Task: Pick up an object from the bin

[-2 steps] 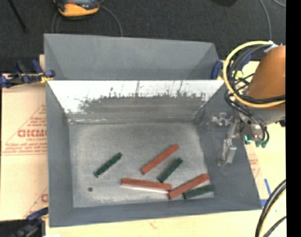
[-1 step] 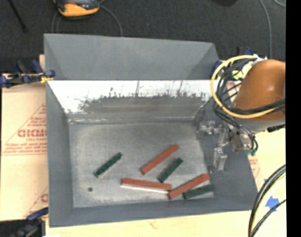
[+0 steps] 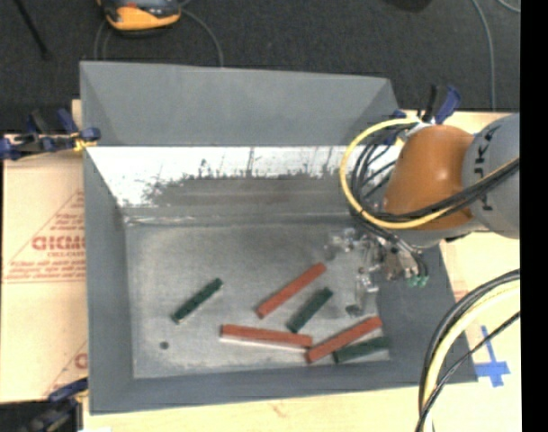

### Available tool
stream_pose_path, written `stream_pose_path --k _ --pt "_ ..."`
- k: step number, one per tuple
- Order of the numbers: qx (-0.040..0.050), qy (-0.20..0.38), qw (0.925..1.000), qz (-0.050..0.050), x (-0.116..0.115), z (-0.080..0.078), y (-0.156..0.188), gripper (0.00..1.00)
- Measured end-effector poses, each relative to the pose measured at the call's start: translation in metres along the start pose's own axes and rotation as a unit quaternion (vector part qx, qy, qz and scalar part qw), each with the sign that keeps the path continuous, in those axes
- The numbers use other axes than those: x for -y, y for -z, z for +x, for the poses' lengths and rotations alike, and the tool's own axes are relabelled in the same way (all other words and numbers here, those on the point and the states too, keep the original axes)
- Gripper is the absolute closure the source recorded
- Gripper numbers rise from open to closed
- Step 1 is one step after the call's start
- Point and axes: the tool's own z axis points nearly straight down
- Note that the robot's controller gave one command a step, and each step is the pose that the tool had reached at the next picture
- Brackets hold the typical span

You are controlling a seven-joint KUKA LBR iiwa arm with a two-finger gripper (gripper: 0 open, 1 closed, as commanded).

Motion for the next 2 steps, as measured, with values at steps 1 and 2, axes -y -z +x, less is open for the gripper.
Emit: stream_pose_path --k 1,2 --pt "0.0019 0.112 0.9937 0.001 0.002 -0.0076 -0.0373 1.0" --pt "0.0 0.113 0.9936 0.0 0.0018 -0.0062 -0.0389 0.0"
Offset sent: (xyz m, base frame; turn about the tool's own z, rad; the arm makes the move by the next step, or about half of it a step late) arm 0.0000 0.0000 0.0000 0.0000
